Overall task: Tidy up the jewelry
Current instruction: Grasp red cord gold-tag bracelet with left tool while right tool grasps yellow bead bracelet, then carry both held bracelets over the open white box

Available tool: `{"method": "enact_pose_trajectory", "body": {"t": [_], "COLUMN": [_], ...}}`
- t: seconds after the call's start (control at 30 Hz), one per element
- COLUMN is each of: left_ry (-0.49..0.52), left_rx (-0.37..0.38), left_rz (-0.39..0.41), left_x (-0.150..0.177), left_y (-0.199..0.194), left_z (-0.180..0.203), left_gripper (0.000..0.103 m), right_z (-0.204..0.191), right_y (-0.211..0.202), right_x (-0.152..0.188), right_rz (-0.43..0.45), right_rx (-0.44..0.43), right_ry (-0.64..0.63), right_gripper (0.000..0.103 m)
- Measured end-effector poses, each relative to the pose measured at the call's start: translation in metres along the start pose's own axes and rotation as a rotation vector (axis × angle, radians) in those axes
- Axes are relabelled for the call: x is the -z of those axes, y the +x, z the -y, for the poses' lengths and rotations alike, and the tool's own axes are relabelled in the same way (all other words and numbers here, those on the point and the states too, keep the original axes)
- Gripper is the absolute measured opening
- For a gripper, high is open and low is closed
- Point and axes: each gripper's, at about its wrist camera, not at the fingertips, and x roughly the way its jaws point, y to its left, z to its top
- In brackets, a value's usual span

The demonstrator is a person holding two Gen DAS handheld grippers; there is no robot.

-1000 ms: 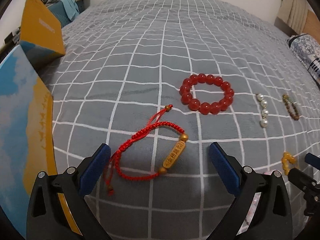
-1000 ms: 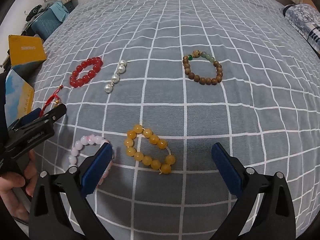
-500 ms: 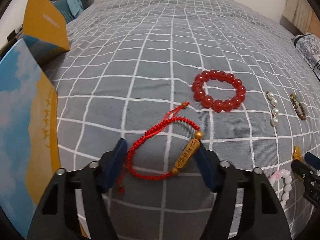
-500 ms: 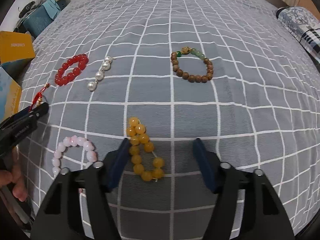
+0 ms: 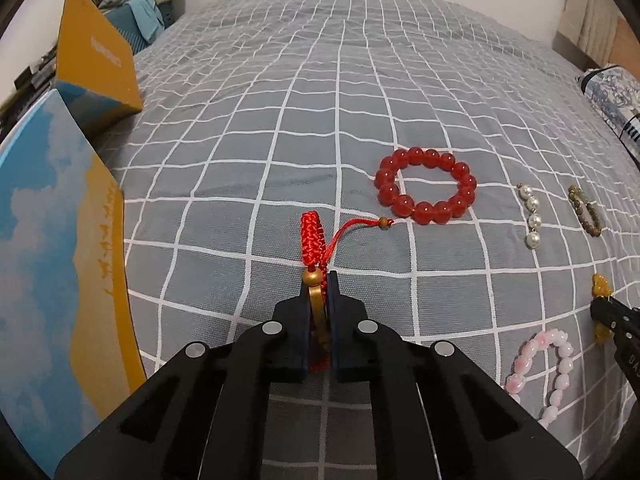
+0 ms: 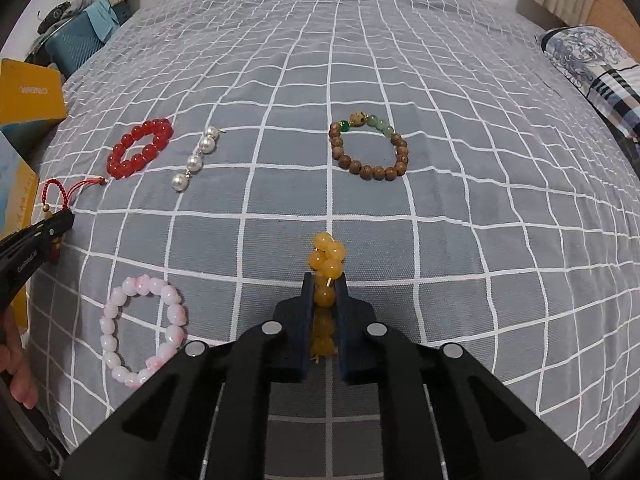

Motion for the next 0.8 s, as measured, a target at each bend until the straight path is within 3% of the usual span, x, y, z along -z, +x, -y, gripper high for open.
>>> {"method": "enact_pose_trajectory", "body": {"t": [0.43,0.8], "left_ry": [-0.028,-0.045], "left_rx": [0.022,0.031], "left_rz": [0.058,0.132], "left_x": [-0.003,-0.006], "left_y": [-0.018,-0.042], "left_z": [-0.004,-0.005], "left_gripper": [0.006,0.006], "right_z": [0.001,-0.003], "right_y": [-0.011,-0.028], "right_x": [-0.002,-0.005], "right_rz": [0.051,0.15], "right_rx": [-0.004,-0.001], "right_ry": [0.012,0.007], "right_gripper": [0.009,0.009]}}
